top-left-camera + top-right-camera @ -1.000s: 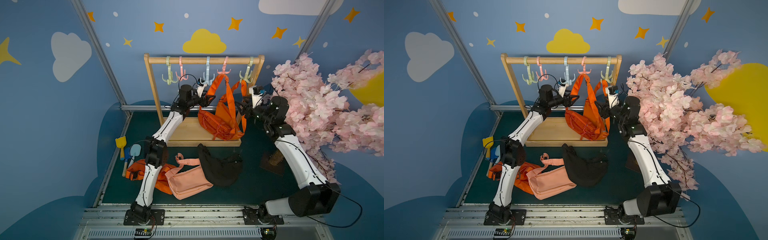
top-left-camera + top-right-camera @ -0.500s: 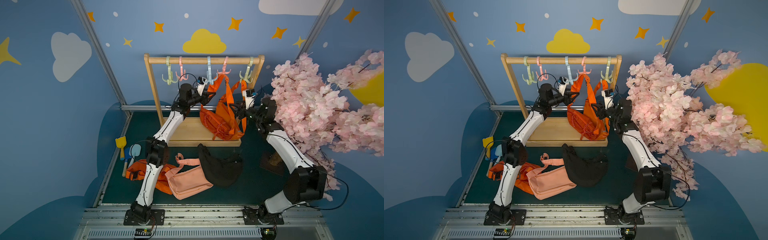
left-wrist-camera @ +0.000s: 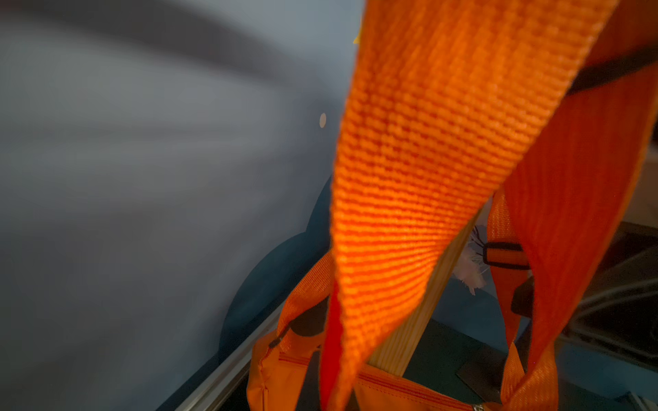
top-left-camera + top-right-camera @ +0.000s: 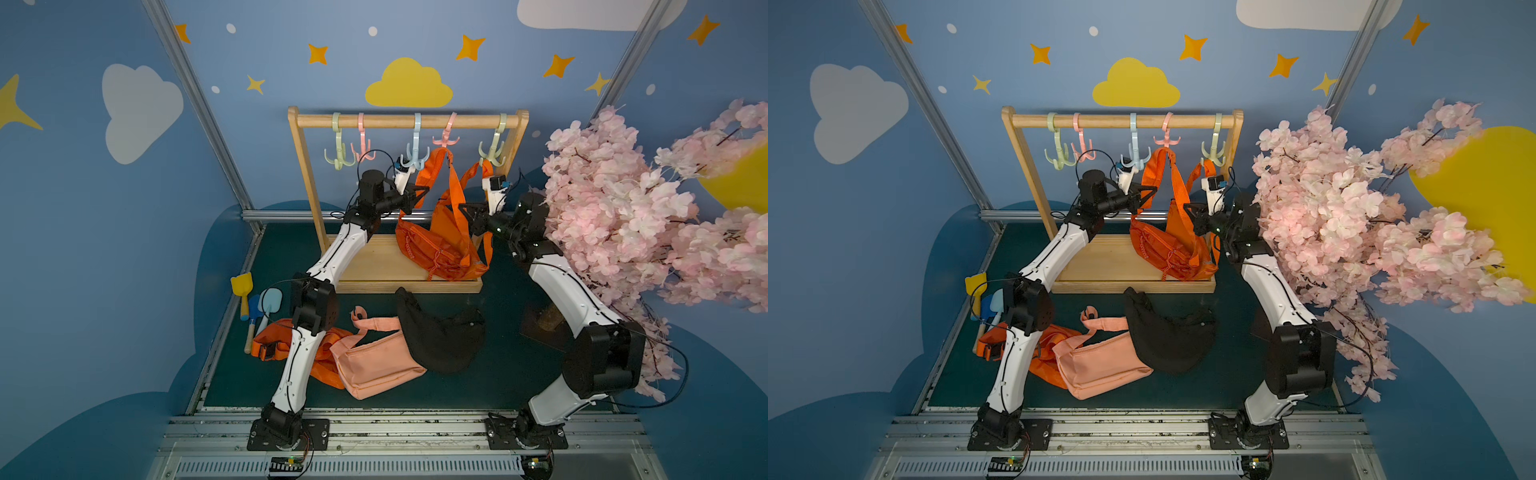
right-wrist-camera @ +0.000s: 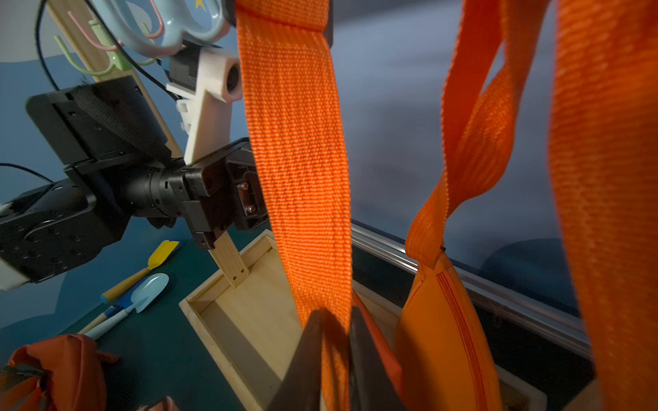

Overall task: Take the bag off the hook
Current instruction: Pick up the bag from the hook.

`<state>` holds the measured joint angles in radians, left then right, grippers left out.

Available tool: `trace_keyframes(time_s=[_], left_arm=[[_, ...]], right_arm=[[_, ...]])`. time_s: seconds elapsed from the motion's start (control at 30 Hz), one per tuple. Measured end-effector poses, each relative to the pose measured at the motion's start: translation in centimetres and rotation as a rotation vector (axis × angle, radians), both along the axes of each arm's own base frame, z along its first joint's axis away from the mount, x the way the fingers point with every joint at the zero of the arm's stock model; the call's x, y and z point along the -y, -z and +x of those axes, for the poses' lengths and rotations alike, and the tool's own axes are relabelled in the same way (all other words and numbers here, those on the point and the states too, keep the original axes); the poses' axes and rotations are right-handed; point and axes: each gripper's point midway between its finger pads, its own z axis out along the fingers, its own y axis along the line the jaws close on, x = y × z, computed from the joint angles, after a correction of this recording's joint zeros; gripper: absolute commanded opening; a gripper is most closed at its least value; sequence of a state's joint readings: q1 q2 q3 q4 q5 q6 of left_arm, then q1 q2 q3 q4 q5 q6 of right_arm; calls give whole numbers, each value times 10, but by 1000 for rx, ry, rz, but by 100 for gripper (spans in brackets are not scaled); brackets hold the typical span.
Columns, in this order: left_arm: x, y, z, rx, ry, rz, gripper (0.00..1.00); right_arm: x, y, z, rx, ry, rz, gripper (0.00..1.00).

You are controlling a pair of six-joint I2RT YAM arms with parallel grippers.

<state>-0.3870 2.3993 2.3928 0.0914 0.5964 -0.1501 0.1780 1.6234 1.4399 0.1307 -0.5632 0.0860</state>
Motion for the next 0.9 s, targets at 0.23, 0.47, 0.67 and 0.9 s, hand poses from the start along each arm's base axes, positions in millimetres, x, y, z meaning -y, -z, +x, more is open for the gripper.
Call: trace_keyframes(time_s=[0.23, 0.47, 0.67, 0.9], left_arm=[[-4, 2, -15, -36, 5, -21, 4], [-6, 0, -20, -54, 6, -45, 4], [-7, -4, -22, -57, 10, -56, 4], [-9, -25, -34, -44, 20, -73, 4]], right_arm=[[0, 0, 0, -14, 0, 14, 0], [0, -5, -3, -23, -1, 35, 0], [1, -20, -6, -11, 8, 61, 0], [3, -41, -13, 12, 13, 90, 0]])
